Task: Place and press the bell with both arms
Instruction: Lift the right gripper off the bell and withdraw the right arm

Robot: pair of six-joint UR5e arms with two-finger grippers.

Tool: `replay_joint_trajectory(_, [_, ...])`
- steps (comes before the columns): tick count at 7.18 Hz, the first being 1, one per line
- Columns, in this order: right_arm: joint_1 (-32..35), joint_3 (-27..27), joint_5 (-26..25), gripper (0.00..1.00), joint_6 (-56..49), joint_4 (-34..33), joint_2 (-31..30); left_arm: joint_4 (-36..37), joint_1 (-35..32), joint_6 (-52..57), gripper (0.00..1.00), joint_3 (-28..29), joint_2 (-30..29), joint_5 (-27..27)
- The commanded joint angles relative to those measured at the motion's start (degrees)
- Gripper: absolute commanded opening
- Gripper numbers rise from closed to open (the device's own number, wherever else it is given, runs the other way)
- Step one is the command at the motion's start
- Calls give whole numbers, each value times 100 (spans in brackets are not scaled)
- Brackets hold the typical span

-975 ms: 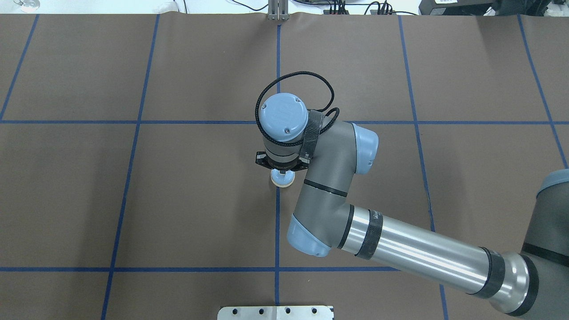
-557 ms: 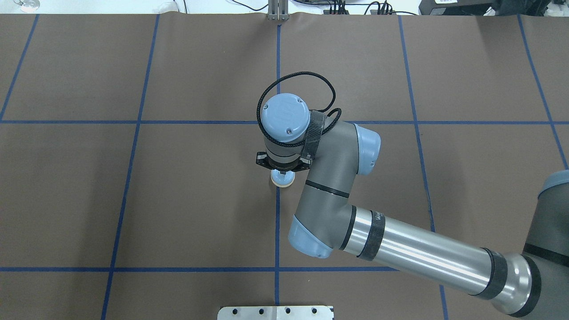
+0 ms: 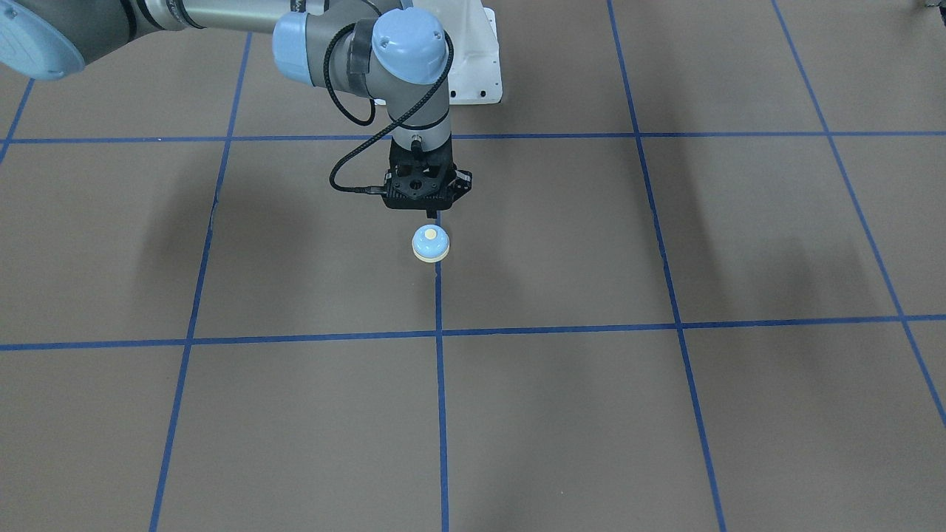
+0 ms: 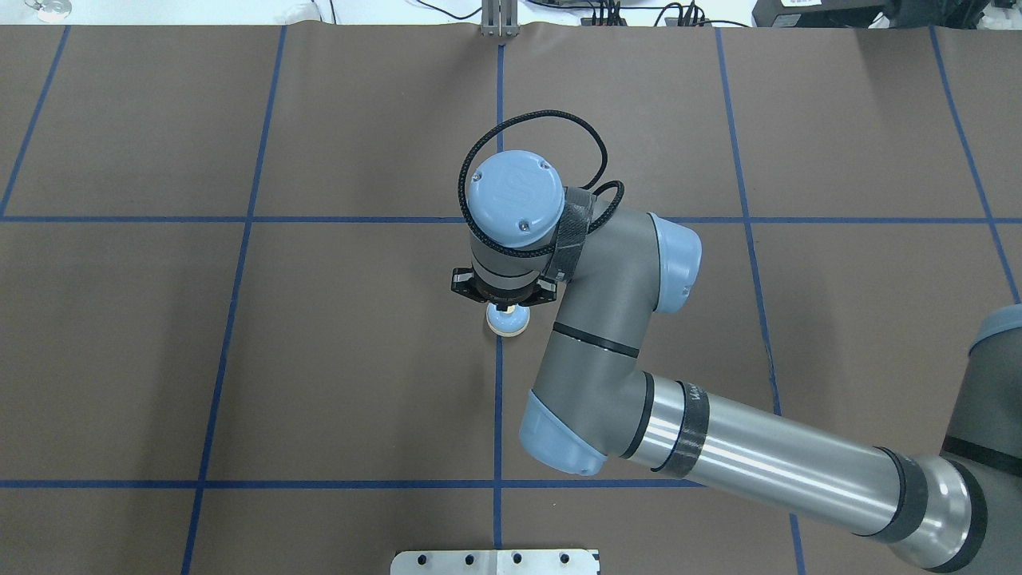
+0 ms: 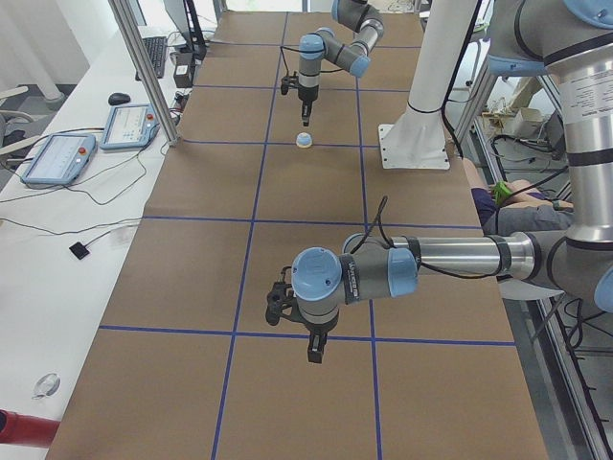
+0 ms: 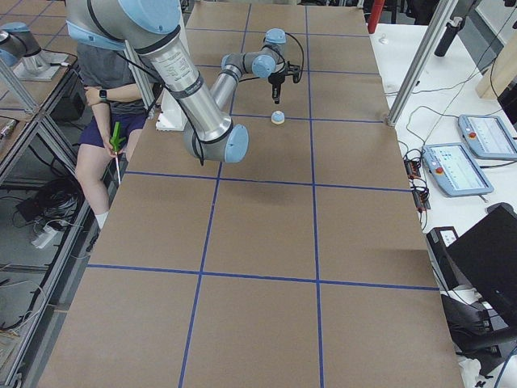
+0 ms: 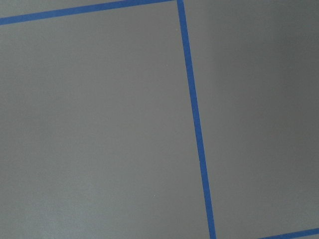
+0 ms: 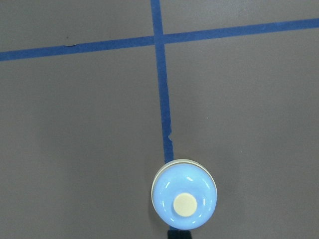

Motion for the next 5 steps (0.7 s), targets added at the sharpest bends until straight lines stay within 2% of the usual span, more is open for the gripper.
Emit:
replay_joint_trajectory(1, [592, 284, 280, 100, -669, -5, -330, 0, 4, -9, 100, 36, 9, -9])
replay_joint_trajectory(3, [1698, 567, 1139, 100, -2098, -14, -1077, -17, 21, -18, 100, 11, -44, -18])
replay_joint_trajectory(5, [2551, 594, 1335, 100, -3828, -5, -1815, -184, 30, -18, 100, 36, -79, -18])
